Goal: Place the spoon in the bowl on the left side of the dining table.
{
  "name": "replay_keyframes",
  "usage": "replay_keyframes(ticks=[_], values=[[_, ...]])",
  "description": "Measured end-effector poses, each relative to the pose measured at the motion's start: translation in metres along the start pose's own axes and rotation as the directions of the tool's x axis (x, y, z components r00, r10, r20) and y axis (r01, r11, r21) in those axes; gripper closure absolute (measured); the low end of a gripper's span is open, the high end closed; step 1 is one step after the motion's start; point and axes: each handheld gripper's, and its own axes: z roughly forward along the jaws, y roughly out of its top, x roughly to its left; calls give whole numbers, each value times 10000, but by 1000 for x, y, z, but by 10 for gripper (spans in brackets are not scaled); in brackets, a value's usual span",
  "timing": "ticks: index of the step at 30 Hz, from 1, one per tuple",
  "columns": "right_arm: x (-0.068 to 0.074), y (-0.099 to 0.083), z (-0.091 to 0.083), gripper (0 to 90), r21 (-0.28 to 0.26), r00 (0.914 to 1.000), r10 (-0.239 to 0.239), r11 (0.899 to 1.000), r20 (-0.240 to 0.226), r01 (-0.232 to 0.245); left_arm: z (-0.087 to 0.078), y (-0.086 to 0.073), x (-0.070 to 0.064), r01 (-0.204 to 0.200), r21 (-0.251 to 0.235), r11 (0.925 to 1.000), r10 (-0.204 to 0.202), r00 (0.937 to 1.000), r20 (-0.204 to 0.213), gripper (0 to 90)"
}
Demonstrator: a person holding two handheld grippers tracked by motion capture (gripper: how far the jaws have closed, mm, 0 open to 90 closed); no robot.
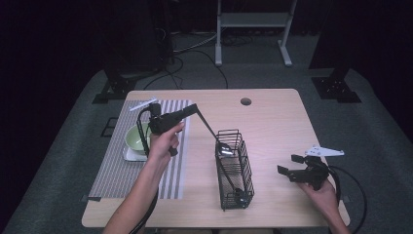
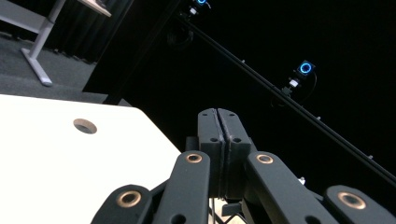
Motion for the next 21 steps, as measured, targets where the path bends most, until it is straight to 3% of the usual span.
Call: replay_keyframes(ticks=[12, 21], values=[[0, 0, 1, 138, 61, 10000, -19, 10000, -13, 19, -7, 6, 2, 351, -438, 9984, -345, 9993, 138, 897], [-1, -1, 1, 138, 75, 10000, 5, 10000, -6, -5, -24, 12, 5, 512, -827, 9953, -508, 9987, 63, 897]])
